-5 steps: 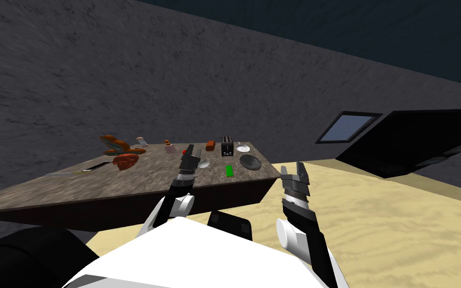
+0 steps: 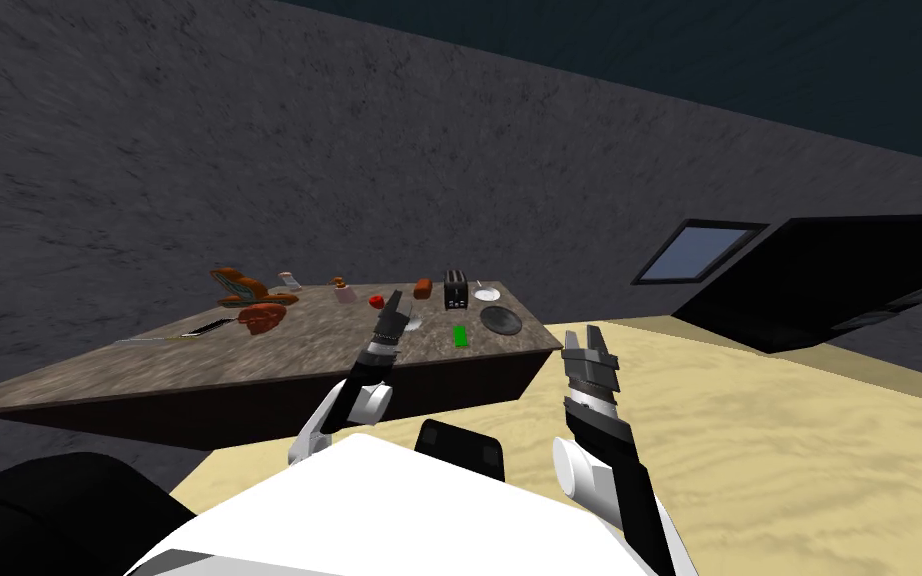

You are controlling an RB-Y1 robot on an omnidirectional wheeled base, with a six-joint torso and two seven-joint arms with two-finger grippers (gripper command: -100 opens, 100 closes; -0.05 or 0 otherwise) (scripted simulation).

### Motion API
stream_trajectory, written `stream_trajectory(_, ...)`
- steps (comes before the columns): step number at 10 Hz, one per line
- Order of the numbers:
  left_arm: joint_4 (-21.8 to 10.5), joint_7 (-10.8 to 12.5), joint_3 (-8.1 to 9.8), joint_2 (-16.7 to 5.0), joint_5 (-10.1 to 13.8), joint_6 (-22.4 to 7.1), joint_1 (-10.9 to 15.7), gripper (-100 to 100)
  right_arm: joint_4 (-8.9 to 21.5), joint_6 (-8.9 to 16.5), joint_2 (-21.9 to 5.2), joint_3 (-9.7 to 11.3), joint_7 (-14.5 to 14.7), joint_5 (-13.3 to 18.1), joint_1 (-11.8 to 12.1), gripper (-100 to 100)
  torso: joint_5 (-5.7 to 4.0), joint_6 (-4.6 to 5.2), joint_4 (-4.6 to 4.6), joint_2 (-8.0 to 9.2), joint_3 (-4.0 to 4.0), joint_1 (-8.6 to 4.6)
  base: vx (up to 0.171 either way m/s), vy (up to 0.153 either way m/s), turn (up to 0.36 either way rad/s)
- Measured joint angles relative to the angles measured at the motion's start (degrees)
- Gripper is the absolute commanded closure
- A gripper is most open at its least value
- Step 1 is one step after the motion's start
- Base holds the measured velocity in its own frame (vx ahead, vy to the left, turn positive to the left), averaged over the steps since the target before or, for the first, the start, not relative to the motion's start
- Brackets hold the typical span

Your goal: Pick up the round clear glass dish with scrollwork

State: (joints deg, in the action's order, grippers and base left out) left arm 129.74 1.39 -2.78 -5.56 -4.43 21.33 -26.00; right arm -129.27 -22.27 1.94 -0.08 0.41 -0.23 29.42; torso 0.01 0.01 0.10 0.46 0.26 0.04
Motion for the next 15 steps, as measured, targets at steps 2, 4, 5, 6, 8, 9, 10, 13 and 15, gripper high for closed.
stream_trajectory(2, -2.9, 0.2, 0.39, -1.8, 0.5, -3.9, 4.1, -100, 0.0, 0.0, 0.0, 0.0, 0.0, 0.0, 0.0, 0, 0.0, 0.0, 0.01, 0.05, 0.03, 0.0, -0.123, 0.002, 0.008)
stream_trajectory(4, -6.2, 0.1, 0.26, -2.3, 0.7, -5.2, 6.6, -100, 0.0, 0.0, 0.0, 0.0, 0.0, 0.0, 0.0, 0, -0.01, 0.0, -0.01, -0.08, -0.04, -0.05, -0.121, -0.006, 0.014)
stream_trajectory(5, -8.2, 0.0, 0.23, -2.8, 0.9, -6.3, 8.2, -100, 0.0, 0.0, 0.0, 0.0, 0.0, 0.0, 0.0, 0, -0.01, 0.0, 0.01, 0.03, 0.02, -0.06, -0.123, 0.01, 0.007)
stream_trajectory(6, -8.9, 0.0, 0.22, -3.1, 1.0, -7.5, 9.2, -100, 0.0, 0.0, 0.0, 0.0, 0.0, 0.0, 0.0, 0, -0.01, -0.01, 0.01, 0.0, 0.01, -0.01, -0.11, 0.012, 0.011)
stream_trajectory(8, -12.6, 0.1, 0.29, -4.0, 1.5, -10.1, 12.7, -100, 0.0, 0.0, 0.0, 0.0, 0.0, 0.0, 0.0, 0, 0.0, 0.0, 0.01, 0.05, 0.03, -0.01, -0.135, 0.004, 0.014)
stream_trajectory(9, -13.8, -0.1, 0.07, -3.8, 1.5, -11.2, 13.9, -100, 0.0, 0.0, 0.0, 0.0, 0.0, 0.0, 0.0, 0, -0.01, -0.01, 0.01, -0.01, 0.01, -0.03, -0.114, -0.016, 0.016)
stream_trajectory(10, -15.4, -0.3, -0.14, -3.9, 1.5, -12.8, 15.7, -100, 0.0, 0.0, 0.0, 0.0, 0.0, 0.0, 0.0, 0, -0.02, 0.0, 0.0, -0.03, -0.01, -0.1, -0.1, -0.003, 0.009)
stream_trajectory(13, -20.2, -0.3, -0.1, -4.7, 2.2, -16.7, 20.5, -100, 0.0, 0.0, 0.0, 0.0, 0.0, 0.0, 0.0, 0, 0.0, -0.01, 0.02, 0.09, 0.05, -0.03, -0.137, 0.006, 0.017)
stream_trajectory(15, -23.4, -0.3, -0.04, -5.2, 2.7, -19.7, 24.1, -100, 0.0, 0.0, 0.0, 0.0, 0.0, 0.0, 0.0, 0, -0.01, -0.01, 0.01, -0.01, 0.01, -0.03, -0.108, 0.013, 0.014)
